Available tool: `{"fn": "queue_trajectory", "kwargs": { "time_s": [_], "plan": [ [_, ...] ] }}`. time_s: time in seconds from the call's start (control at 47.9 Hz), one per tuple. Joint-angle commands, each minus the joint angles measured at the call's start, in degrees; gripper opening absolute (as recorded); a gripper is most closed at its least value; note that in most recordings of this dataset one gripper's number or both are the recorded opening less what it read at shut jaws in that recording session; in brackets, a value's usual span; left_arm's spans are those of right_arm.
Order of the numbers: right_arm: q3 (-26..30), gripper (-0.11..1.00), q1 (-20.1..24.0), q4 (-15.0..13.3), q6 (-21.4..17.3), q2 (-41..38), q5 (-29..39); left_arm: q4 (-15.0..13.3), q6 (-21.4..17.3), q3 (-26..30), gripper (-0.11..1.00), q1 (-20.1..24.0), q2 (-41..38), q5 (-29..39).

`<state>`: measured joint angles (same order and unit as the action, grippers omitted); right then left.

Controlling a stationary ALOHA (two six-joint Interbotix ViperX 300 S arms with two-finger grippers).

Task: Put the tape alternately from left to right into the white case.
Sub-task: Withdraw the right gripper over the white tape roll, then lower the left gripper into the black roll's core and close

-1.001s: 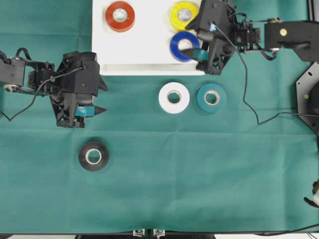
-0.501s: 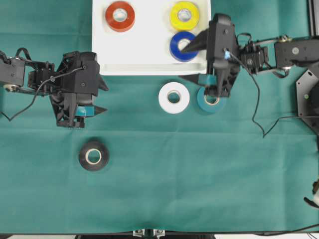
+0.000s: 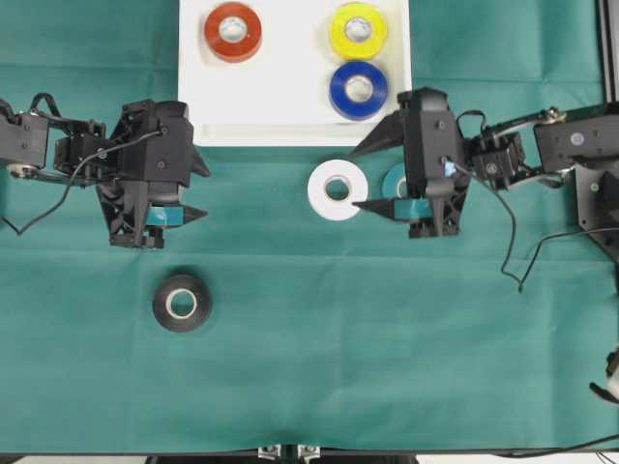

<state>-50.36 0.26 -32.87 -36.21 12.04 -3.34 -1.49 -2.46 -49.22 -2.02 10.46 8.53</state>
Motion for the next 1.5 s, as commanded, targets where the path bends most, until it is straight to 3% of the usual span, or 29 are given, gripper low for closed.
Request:
{"fn": "queue_trajectory", "kwargs": {
  "time_s": [0.0,0.501,1.001,1.481],
  "plan": [
    [0.3,0.79,0.7,-0.1,-0.1,1.1,-0.5,-0.2,0.1,1.2,0.98,-0.4,0.7,-0.3],
    [0.1,0.79,0.7,-0.1,-0.2,1.0,-1.2,-0.2,6.0,1.3,0.98,-4.0,0.7,0.4],
    [0.2,0.79,0.7,-0.1,-0.2,0.4,-1.3,-0.2,18.0,1.4,0.98,-11.1,0.7,3.0],
    [0.3,0.79,0.7,-0.1,-0.1,0.4,-1.3,-0.2,22.8,2.2,0.98,-14.7,-4.0,2.9]
  ]
}}
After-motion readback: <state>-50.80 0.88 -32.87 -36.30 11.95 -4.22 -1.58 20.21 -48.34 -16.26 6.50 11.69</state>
